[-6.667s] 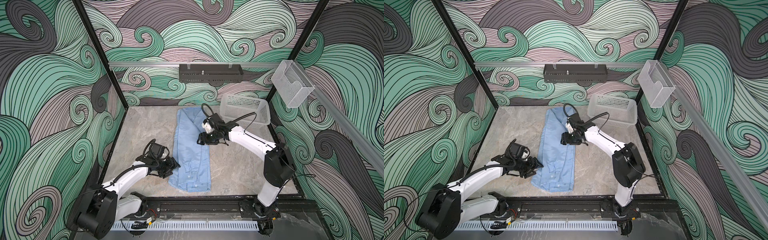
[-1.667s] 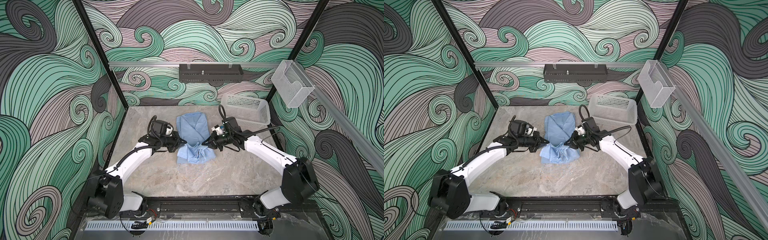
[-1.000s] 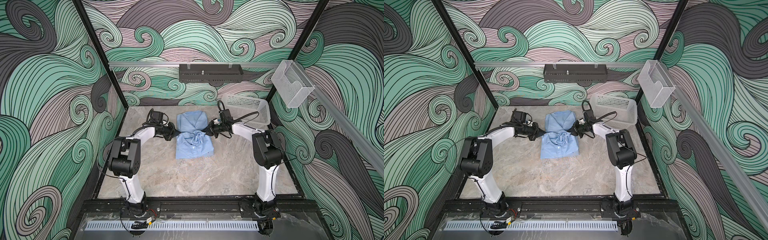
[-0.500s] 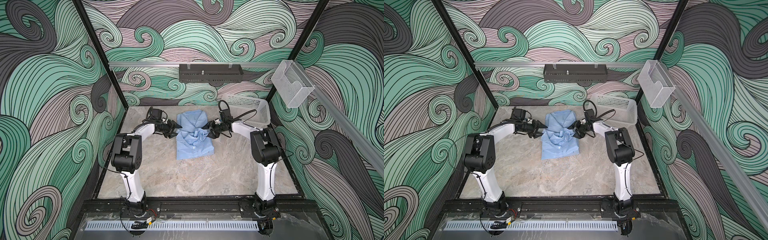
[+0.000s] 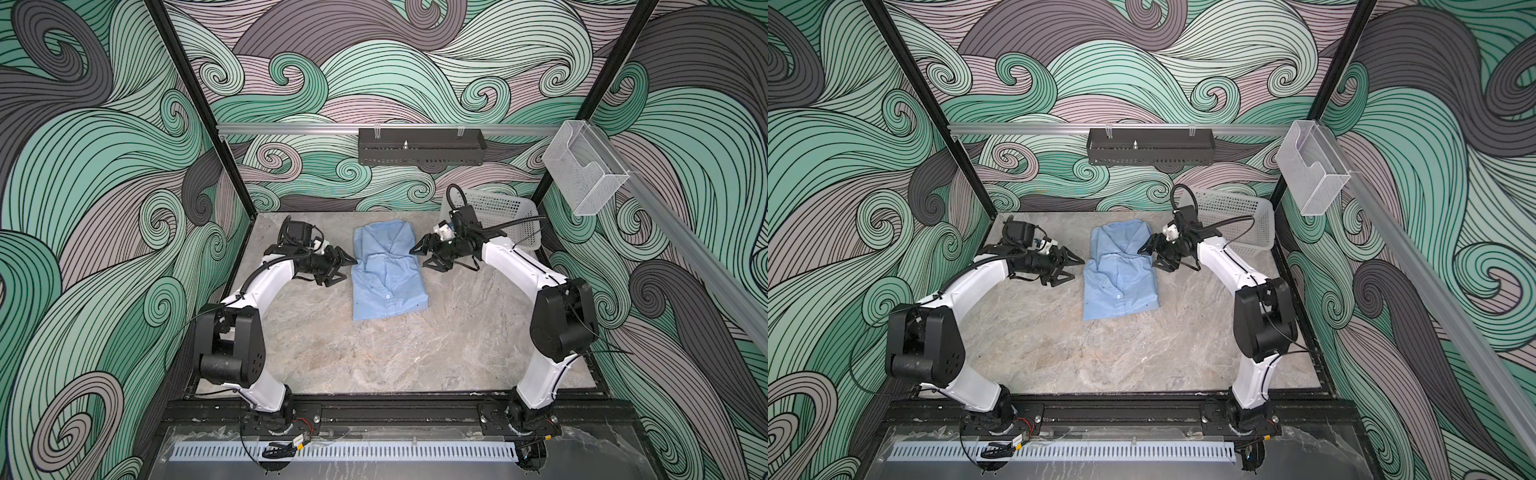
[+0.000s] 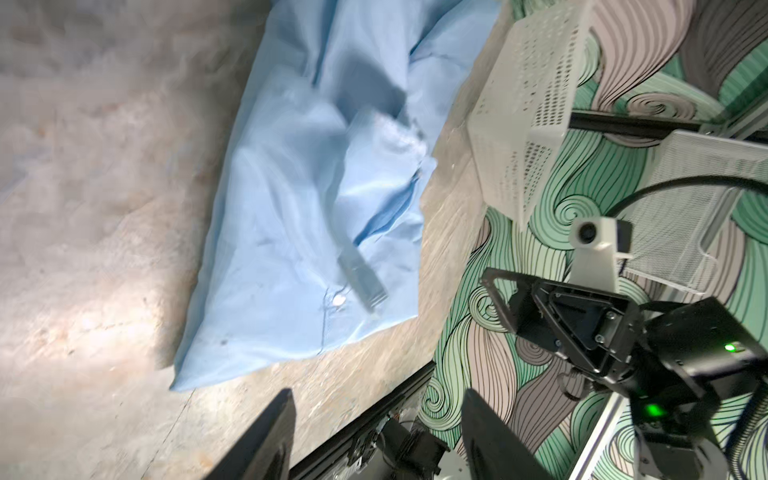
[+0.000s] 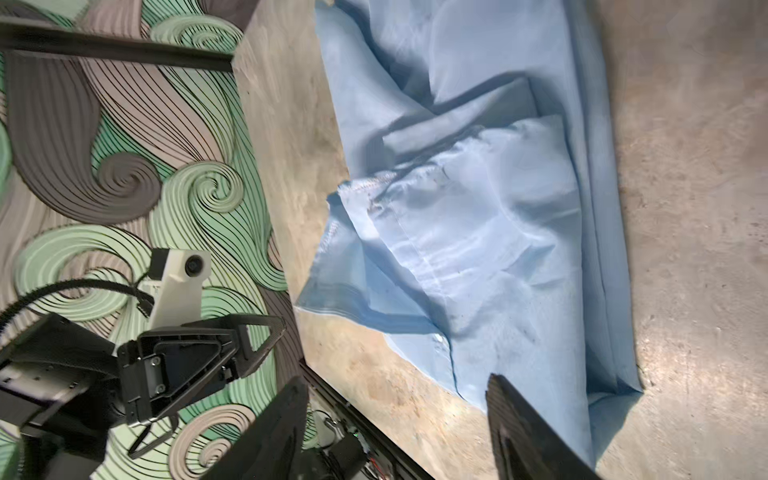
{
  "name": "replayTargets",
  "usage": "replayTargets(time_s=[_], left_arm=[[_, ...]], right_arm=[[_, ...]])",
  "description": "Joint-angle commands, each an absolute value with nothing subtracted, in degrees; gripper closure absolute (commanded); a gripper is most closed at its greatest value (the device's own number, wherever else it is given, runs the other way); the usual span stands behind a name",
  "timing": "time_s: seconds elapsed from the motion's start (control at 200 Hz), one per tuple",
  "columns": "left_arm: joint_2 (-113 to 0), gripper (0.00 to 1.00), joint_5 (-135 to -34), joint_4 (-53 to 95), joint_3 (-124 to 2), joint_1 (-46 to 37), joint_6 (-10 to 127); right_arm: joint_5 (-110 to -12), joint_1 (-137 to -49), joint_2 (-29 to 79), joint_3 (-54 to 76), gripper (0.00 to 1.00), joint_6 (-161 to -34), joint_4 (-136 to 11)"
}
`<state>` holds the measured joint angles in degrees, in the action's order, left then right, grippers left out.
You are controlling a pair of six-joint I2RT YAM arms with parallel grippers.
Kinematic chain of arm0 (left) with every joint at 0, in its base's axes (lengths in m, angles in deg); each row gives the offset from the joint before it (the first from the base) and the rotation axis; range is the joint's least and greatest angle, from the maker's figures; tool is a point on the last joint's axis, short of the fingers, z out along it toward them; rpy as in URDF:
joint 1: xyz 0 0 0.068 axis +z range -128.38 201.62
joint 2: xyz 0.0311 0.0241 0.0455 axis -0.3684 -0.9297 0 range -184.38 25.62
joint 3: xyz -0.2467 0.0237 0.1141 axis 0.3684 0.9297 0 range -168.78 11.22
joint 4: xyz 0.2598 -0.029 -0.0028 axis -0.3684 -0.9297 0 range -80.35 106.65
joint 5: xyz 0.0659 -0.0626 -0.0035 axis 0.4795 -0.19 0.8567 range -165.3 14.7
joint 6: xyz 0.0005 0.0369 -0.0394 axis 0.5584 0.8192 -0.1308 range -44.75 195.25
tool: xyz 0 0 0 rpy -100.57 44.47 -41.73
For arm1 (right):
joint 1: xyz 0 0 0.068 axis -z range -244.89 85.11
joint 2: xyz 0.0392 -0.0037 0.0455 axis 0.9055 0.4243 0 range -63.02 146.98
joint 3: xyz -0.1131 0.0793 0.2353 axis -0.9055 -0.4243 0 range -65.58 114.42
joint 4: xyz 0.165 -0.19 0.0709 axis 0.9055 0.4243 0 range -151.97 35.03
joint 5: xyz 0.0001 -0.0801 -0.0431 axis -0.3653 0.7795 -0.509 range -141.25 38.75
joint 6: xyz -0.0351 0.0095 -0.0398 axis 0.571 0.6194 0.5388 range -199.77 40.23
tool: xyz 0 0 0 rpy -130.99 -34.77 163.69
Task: Fold and stack the long sleeve shirts
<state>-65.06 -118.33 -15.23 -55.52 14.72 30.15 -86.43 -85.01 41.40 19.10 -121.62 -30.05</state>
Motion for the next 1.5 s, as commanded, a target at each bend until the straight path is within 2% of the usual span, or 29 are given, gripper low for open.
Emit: replayTargets(time_s=[0.0, 0.205, 0.415, 0.625, 0.861, 0.906, 0.961, 1.066, 1.261, 1.376, 1.491], left_arm=[[-65.23, 0.35, -116.96, -15.93, -52.08, 13.03, 31.43], [-71.47, 0.41, -116.12, -10.96, -56.66, 9.82, 28.47], [-83.87, 0.58, -115.78, -8.64, -66.69, 6.68, 27.25], [-93.78, 0.78, -115.59, -9.3, -76.85, 5.59, 27.29], [-97.76, 0.81, -113.09, -13.95, -84.99, 4.4, 29.1], [-98.79, 0.79, -111.83, -15.2, -86.05, 4.46, 29.43], [-99.98, 0.65, -110.88, -16.12, -87.06, 4.39, 29.66], [-99.72, 0.56, -110.95, -15.78, -87.57, 4.63, 29.5], [-87.76, 0.35, -109.9, -15.48, -84.14, 5.38, 30.58], [-81.92, 0.33, -110.06, -15.83, -79.3, 4.59, 30.96], [-79.0, 0.36, -110.28, -11.2, -69.92, 1.39, 28.64]], right_arm=[[-84.82, -87.23, 43.46, 17.56, 0.36, -116.26, -25.35], [-84.82, -87.77, 47.2, 18.1, 0.47, -116.26, -27.57], [-84.73, -87.44, 51.22, 18.49, 0.58, -115.72, -28.15], [-84.48, -87.15, 53.71, 17.75, 0.62, -115.02, -28.57], [-84.12, -87.06, 54.94, 17.15, 0.64, -114.5, -28.64], [-83.95, -87.11, 55.0, 17.03, 0.64, -114.44, -28.49], [-83.77, -87.02, 54.87, 17.02, 0.63, -114.25, -28.4], [-83.42, -86.95, 53.43, 17.34, 0.62, -113.84, -27.96], [-81.28, -87.12, 50.11, 23.57, 0.55, -110.18, -23.5], [-78.72, -87.04, 51.71, 29.04, 0.52, -107.12, -20.46], [-74.67, -87.06, 55.2, 35.05, 0.52, -103.83, -19.19]])
